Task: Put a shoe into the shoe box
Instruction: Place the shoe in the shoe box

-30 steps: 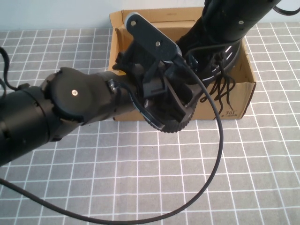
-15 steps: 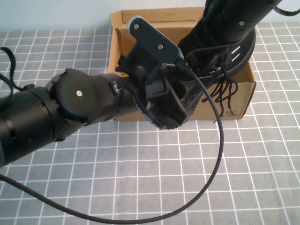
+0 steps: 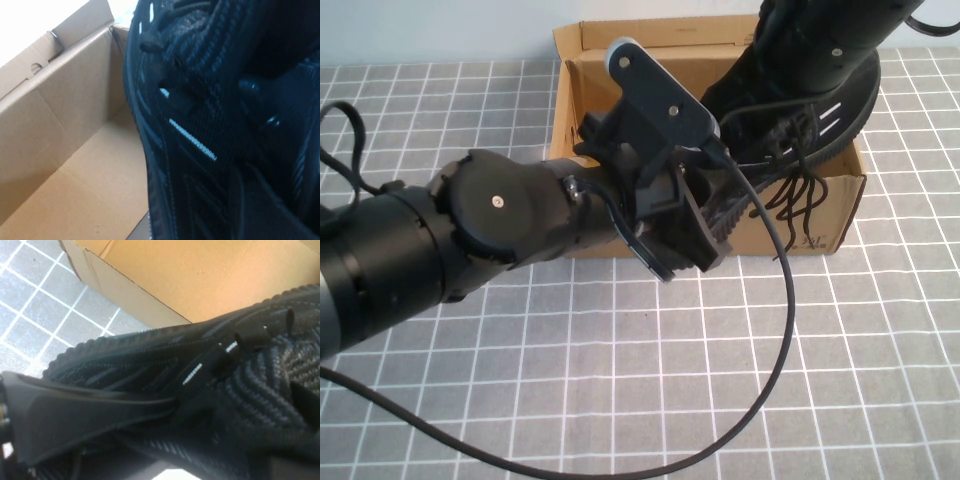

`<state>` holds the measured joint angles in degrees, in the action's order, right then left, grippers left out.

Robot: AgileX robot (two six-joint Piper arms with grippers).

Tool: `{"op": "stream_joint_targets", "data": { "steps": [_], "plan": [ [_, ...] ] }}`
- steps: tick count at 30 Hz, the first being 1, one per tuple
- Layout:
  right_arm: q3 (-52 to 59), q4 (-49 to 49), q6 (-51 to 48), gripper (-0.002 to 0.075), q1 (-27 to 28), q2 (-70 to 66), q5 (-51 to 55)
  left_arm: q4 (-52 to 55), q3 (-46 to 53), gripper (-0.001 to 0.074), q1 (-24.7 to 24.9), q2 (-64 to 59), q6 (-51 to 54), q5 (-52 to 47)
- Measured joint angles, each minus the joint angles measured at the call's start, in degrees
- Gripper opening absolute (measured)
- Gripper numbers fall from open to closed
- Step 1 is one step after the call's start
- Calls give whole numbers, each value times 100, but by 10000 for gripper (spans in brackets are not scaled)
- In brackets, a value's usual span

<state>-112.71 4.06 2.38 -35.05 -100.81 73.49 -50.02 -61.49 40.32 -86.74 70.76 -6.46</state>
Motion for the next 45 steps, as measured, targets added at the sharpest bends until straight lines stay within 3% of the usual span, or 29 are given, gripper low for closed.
{"op": "stream_joint_targets", "data": {
  "steps": [7,10,13,16,27,32,38,45],
  "plan": [
    [20,-1,-79,6,9,0,-31,0,0,141,13,-27,149,222],
    [20,-96,-87,55,9,0,-68,26,11,129,13,-85,304,425],
    [-81,-209,-92,122,9,22,-83,26,34,64,1,-183,445,543],
    [-190,-223,-100,171,9,61,-83,26,62,63,-8,-196,563,556],
    [-828,404,-100,190,9,113,-83,26,20,62,-8,-196,885,646],
    [-867,549,-100,145,9,294,-83,26,-296,62,-8,-204,918,562],
    [-867,665,-100,15,9,623,-83,48,-763,61,-20,-204,955,197],
    [-867,694,-100,-13,9,1011,-73,74,-1063,61,-268,-315,1043,-176]
  ]
}}
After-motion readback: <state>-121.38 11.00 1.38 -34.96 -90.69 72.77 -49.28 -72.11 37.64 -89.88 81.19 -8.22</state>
